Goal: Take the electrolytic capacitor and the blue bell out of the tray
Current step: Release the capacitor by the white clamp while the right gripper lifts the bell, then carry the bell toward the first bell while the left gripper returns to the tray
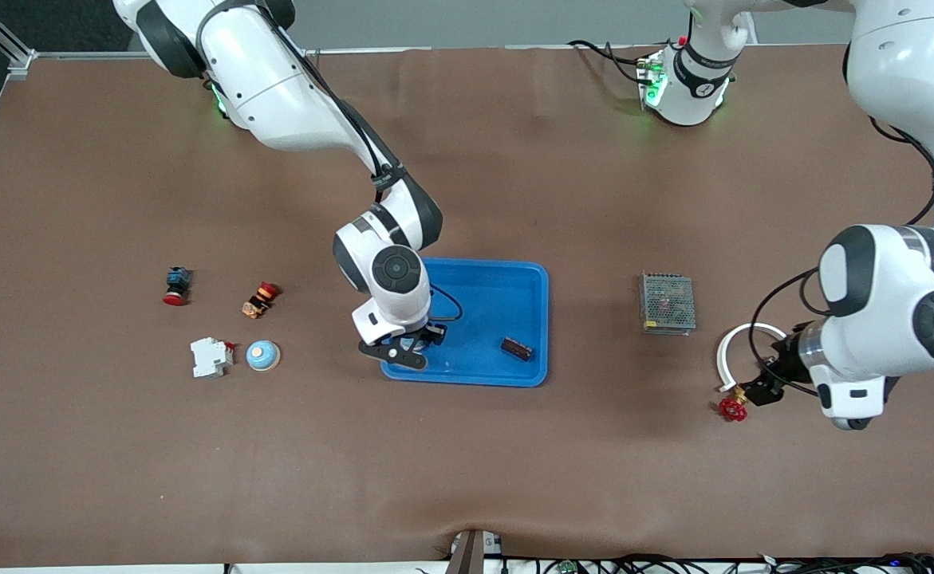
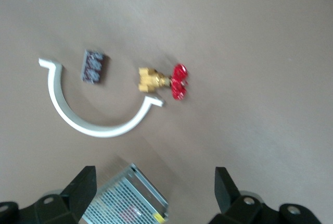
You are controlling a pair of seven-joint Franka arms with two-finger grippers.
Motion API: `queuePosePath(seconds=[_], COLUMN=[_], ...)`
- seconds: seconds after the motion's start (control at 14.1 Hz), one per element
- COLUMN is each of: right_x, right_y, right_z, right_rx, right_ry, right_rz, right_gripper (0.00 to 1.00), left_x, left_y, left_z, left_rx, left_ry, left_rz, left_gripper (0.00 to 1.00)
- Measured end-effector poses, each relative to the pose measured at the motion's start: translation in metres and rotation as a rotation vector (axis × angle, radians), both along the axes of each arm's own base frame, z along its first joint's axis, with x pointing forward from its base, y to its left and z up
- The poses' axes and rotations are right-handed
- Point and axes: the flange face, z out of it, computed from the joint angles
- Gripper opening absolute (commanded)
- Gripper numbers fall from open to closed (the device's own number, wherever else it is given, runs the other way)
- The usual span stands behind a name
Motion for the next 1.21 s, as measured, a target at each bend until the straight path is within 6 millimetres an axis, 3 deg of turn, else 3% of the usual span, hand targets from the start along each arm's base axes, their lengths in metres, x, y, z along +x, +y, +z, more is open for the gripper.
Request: queuePosePath(seconds=[0.28,0.43,0.64,0.85,1.21], right_x=[0.02,0.032,0.058,0.075,0.08], right_y=[-0.019,-0.039,-0.091,-0.14,-0.227], right_z=[0.027,0.034,0.064,0.093,0.107], right_rx=[-0.022,-0.019,0.0,0.011,0.019], right_ry=[0.034,0.054,0.082,0.096,0.135], right_rz=[0.036,0.094,0.201,0.296,0.439], right_gripper=[0.0,0.0,0.0,0.0,0.0], left_x=[-0.006,-0.009,-0.018,-0.031,-0.044], left_y=[-0.067,-0.099,-0.145,-0.191,-0.248], left_z=[0.01,0.02,0.029,0.024,0.005], left_rx=[0.002,-0.003,-0.009,-0.01,-0.031], left_ry=[-0.017,-0.036,-0.051,-0.048,-0.071], left_rz=[0.087,0.115,0.146,0.171,0.166], left_gripper=[1.0,1.0,1.0,1.0,1.0])
